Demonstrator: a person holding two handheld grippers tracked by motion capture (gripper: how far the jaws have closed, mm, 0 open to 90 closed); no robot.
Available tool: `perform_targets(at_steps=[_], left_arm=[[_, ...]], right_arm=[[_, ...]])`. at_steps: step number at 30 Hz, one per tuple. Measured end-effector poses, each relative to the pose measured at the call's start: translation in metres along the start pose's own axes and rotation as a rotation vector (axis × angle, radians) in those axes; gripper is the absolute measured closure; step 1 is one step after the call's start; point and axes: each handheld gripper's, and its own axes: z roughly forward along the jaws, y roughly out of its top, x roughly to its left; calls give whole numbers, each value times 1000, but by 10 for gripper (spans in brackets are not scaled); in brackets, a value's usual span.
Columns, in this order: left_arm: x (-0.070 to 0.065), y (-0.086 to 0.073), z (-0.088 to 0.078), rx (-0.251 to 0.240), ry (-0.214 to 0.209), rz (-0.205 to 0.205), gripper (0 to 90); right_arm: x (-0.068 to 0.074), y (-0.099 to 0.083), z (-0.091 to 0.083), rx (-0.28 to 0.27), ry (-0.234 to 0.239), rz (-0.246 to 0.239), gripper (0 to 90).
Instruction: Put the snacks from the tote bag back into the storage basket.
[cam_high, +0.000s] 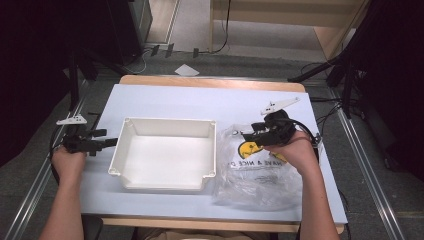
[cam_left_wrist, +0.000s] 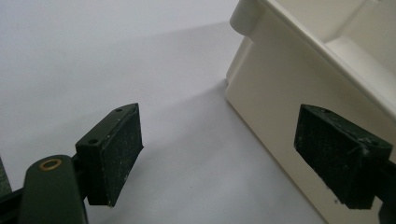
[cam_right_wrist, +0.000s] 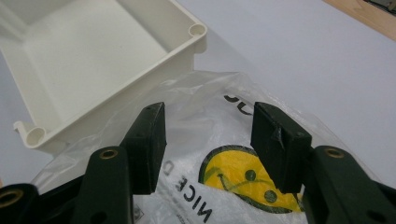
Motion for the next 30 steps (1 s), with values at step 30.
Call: perform_targets(at_steps=[30], left_arm=[[0,0,-1,0,-5,-1,162]], right_arm=[[-21,-16,-34,40,-57,13,480]])
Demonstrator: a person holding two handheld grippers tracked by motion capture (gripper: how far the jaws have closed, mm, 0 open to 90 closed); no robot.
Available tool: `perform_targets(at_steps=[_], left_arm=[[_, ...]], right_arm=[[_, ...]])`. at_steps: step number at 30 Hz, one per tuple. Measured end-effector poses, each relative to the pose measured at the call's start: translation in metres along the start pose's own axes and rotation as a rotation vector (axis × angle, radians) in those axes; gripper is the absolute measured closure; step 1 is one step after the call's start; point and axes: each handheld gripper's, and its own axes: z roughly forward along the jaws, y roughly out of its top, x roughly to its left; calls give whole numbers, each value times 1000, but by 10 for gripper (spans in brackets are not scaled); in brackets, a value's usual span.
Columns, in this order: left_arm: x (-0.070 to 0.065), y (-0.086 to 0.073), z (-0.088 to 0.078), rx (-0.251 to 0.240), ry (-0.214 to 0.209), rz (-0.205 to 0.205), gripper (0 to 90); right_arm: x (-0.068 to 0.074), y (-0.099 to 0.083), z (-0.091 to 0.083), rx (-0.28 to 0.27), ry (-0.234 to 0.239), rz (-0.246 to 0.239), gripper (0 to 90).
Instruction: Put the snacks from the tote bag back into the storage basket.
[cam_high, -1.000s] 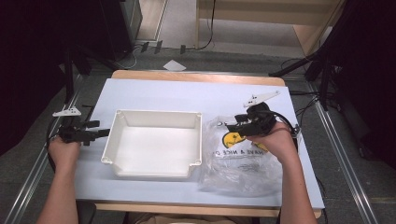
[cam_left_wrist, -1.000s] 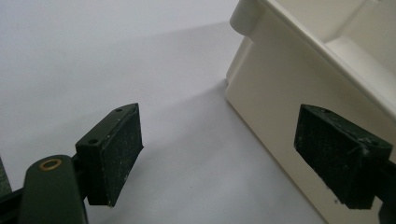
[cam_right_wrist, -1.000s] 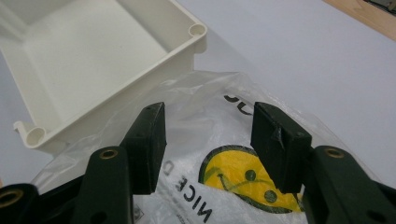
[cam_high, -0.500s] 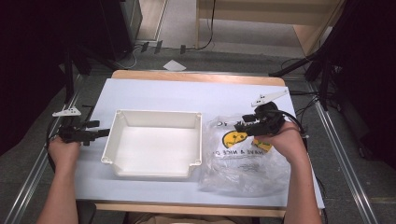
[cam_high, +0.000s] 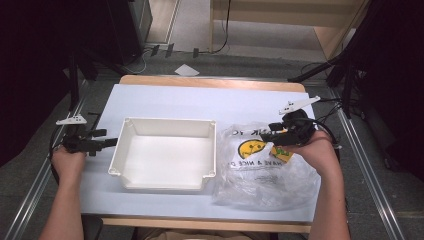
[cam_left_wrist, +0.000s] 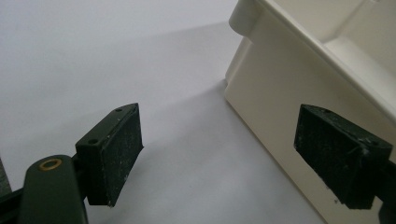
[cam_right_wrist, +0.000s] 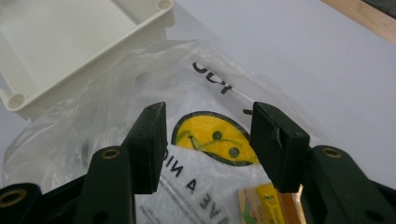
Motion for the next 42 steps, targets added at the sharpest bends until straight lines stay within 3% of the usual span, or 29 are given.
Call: perform_targets(at_steps=[13,21,31,37,42], left_arm=[[0,0,1,2,2,1,162],[0,0,1,4,1,1,163],[-1,1,2,2,1,2,162],[-1,1,2,3,1,2,163],[0,1,2,2,-2,2,163]], right_arm=[[-18,-14,-10,26,-59,55,470],[-24,-20,-12,28,-71,71,454],[-36,-32,-9,78,-119,100,419],[-40,-38,-2,102,-110,122,397],[-42,-40,5,111,-98,104,389]])
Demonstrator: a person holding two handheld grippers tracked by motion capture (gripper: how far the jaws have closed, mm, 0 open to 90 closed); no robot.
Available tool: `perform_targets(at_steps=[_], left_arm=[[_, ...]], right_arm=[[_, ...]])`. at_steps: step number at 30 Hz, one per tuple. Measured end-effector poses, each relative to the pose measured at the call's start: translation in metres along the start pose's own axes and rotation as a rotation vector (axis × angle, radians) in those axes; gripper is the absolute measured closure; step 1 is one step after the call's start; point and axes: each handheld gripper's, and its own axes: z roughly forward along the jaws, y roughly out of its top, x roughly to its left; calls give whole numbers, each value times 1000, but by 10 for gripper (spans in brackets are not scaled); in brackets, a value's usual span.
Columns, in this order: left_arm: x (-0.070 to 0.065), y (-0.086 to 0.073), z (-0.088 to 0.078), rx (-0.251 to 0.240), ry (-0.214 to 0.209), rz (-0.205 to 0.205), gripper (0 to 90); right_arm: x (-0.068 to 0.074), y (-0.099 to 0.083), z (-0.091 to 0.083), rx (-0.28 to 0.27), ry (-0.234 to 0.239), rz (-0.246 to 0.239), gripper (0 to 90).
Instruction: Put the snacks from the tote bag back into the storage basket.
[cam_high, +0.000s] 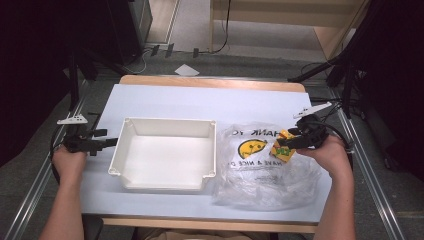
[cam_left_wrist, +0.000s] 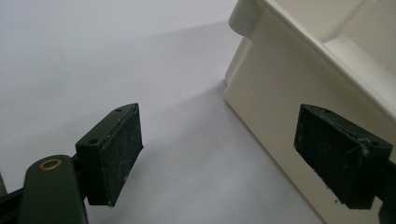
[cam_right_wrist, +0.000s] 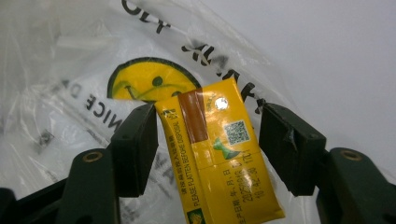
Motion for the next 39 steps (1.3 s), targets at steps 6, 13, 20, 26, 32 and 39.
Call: perform_targets(at_steps=[6,13,20,26,32,39], left_arm=[[0,0,0,1,-1,0,162],[0,0,0,4,0,0,162],[0,0,1,4,3,1,163],[0,0,1,3,2,1,163],[0,0,1,4,3,0,163],[0,0,0,0,0,-1,163]], right_arm=[[-3,-4,14,42,7,-13,391],[-4,-7,26,60,21,-28,416],[-6,-9,29,49,43,-26,435],[-7,-12,28,30,52,-62,481],[-6,-12,26,27,49,-64,518],[-8,-9,25,28,62,-47,529]])
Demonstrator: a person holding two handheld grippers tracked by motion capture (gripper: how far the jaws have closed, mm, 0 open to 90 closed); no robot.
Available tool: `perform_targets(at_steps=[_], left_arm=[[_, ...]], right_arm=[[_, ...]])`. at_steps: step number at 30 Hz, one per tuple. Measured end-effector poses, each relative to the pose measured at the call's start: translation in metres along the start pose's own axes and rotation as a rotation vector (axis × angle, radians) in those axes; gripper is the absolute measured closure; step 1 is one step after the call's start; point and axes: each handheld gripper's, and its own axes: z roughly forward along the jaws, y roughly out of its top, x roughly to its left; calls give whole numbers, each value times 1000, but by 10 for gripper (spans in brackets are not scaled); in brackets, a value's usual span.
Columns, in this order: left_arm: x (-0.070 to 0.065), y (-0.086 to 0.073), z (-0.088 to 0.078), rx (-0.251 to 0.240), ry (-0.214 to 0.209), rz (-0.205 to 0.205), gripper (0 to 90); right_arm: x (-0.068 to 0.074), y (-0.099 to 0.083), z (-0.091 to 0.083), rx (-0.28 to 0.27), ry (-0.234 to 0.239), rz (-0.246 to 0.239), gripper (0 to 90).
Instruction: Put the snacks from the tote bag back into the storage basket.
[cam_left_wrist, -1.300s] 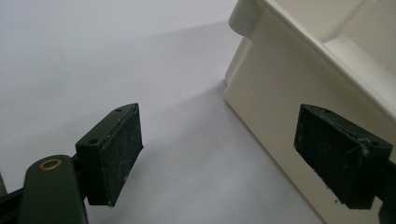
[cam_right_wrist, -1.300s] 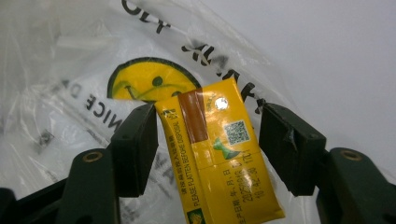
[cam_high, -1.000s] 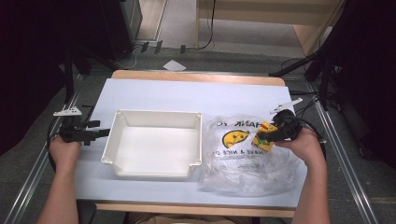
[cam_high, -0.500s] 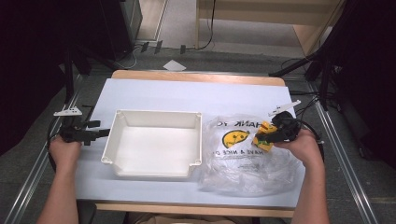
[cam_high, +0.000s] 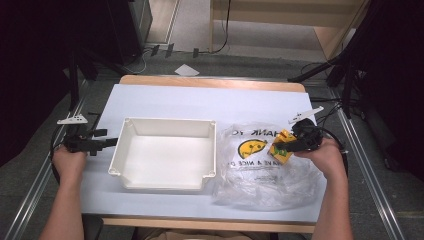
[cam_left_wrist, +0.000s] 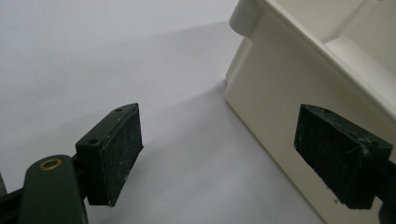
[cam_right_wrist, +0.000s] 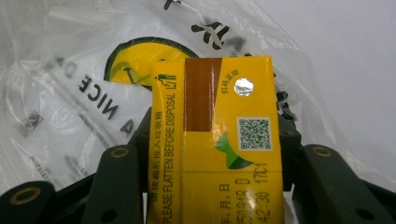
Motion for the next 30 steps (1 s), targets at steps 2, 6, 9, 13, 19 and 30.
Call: perform_targets(at_steps=[2,6,9,13,19,30], left_arm=[[0,0,0,0,-1,0,162],[0,0,0,-1,-1,-1,163],[0,0,0,1,-1,0,163],[0,0,0,1,0,2,162],[0,0,0,0,0,1,163],[0,0,-1,-3,0,1,162]], right_arm=[[0,1,-1,-4,-1,7,530],[-3,3,-5,-21,-7,46,532],[-6,5,-10,-23,-4,125,533],[-4,8,-14,-29,-34,126,533],[4,17,-20,-85,-25,112,535],[26,40,-24,-58,-35,96,536]])
